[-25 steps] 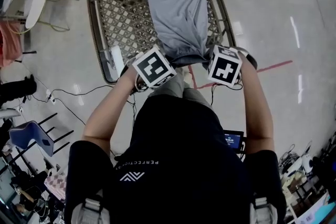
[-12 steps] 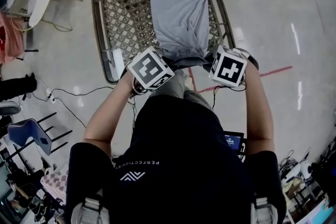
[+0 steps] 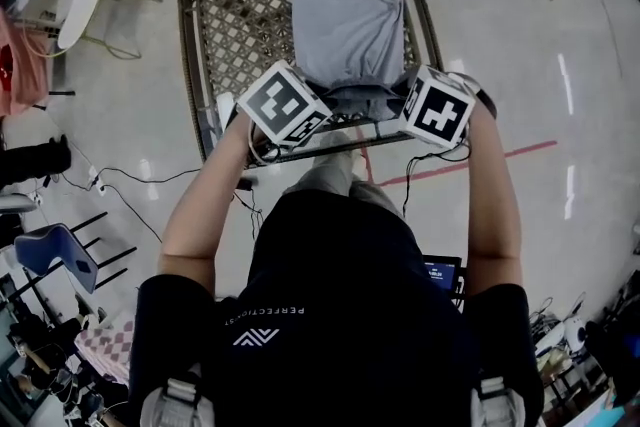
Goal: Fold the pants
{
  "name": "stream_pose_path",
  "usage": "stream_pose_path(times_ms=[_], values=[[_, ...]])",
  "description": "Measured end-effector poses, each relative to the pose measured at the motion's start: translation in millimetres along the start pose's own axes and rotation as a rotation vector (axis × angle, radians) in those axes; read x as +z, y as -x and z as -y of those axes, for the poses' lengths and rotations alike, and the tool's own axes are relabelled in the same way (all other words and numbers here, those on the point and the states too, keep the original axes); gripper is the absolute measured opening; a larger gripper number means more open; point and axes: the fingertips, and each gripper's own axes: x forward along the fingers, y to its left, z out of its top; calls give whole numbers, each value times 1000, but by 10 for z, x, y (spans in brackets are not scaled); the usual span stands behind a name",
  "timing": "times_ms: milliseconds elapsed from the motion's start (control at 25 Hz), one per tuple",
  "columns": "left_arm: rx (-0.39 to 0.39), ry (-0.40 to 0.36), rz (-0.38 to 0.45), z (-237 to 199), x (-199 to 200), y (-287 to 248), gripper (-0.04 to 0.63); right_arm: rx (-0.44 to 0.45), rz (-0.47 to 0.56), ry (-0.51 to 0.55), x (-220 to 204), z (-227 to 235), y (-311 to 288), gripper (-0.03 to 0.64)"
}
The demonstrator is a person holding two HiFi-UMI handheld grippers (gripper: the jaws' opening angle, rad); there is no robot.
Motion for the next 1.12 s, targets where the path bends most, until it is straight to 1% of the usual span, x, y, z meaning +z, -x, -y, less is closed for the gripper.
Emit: stream_pose_path(times_ms=[360,560,840,1000,1120], values=[[23,21,0,-563,326,-56,61,-29,-21,-4,136,671,-15,53],[24,31,-10,-892,536,-154,61,-23,-29,-15,138,1054,-69,54],[35,46,-31,-1406,791,-246,63,-8,-28,-24,249,1588,-158,54],[27,59,-49,-1551,816,-420,63,6,-38,-32,177,1730,-294,54],[21,76,-44,-1641,829,-500,64,9,-38,-39,158,1823,-361,54]])
